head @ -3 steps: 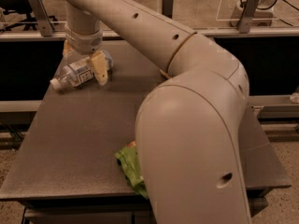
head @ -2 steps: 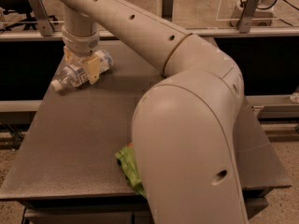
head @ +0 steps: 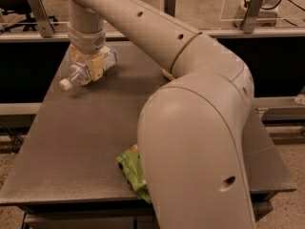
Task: Move blue plastic bottle near green rice chip bag
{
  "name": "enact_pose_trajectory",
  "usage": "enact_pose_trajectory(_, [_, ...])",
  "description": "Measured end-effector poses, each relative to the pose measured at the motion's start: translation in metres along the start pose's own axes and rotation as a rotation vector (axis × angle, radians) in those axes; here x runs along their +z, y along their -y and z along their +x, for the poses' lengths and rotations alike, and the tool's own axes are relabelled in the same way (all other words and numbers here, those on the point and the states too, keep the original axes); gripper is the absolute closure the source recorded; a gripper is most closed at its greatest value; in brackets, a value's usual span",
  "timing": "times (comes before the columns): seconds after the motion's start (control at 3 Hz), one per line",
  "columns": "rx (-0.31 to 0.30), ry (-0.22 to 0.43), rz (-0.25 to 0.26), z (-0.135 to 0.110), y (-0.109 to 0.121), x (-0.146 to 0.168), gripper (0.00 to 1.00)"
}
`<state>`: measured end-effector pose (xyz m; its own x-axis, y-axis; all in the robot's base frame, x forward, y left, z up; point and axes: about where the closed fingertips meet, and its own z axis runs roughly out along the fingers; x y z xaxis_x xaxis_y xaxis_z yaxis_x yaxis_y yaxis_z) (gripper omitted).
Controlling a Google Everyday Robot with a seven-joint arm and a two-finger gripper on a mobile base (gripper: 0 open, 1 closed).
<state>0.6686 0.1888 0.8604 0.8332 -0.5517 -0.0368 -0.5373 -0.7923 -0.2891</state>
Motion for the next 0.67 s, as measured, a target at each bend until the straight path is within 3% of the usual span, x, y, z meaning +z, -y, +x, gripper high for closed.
enact_pose_trajectory(0.33, [0.053, 0.016, 0.031, 0.019, -0.030, -0.034, 1.00])
enact_pose_trajectory(0.67, [0.124, 0.104, 0.055, 0.022, -0.071, -0.062, 1.00])
